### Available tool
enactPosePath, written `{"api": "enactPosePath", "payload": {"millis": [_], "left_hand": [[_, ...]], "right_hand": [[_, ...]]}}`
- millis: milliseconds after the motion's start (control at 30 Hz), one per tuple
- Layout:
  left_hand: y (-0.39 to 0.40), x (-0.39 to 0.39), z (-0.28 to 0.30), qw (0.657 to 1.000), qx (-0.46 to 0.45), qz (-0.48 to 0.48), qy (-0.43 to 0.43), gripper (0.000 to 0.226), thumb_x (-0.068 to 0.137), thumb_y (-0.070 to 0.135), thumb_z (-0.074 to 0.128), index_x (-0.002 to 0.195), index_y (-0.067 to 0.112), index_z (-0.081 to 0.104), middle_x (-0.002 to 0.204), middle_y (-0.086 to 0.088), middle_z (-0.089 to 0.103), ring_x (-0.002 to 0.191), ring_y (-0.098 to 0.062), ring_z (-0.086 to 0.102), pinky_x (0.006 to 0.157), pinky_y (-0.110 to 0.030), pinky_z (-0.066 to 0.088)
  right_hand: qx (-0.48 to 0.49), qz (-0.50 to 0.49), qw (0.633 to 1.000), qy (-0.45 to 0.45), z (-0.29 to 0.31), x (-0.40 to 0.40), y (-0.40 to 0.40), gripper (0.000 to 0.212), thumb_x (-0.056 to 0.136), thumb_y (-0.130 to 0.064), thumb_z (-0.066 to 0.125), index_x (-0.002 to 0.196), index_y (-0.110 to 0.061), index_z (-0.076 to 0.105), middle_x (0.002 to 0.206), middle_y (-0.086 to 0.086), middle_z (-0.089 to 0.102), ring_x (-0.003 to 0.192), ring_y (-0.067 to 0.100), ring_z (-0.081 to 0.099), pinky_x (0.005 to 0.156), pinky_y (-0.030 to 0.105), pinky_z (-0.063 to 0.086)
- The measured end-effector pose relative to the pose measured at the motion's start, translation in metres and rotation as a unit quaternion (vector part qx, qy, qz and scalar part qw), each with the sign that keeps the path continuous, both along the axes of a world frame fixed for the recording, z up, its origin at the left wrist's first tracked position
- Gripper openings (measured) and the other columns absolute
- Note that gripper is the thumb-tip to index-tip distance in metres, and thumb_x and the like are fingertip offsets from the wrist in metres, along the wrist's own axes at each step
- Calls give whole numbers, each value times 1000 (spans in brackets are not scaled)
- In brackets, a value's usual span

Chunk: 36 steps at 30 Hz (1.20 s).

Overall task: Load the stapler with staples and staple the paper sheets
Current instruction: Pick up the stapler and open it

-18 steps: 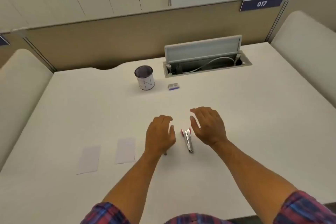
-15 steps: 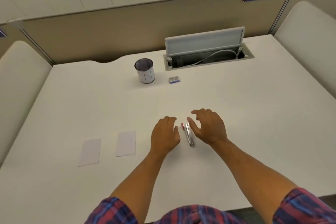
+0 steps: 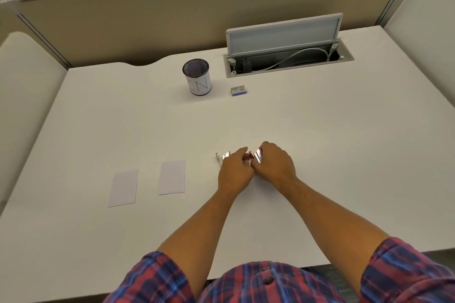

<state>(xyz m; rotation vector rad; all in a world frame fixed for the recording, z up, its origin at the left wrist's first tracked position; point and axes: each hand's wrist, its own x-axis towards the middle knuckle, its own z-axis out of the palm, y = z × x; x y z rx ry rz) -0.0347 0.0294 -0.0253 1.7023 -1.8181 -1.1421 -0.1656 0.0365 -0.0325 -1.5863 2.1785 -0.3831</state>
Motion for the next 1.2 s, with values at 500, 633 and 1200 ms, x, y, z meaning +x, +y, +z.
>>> {"api": "enactPosePath", "payload": {"millis": [500,633,1200], "left_hand": [[-13,12,14,896,201,100,383,24,96,20,70,118,11,73,110,-11,77,96,-32,76,76,-33,62],[-13,16,16,886,186,114,410,16,93,15,73,107,9,76,103,-13,79,95,-30,77,77,-28,60],[-6,24,21,875,131,146,443,23,84,12,82,102,1,74,100,-19,78,99,-34,76,92,-34,60]], "right_hand": [[-45,42,847,-528,7,-41,12,24,96,-33,72,117,-25,79,112,3,78,108,19,73,83,30,56],[-99,28,870,-483,16,-36,8,24,85,-45,81,102,-28,83,103,0,74,94,22,73,74,26,56],[-184,50,926,-326,35,-5,-6,7,102,-13,60,95,-11,61,93,-1,61,83,1,57,76,15,46]]}}
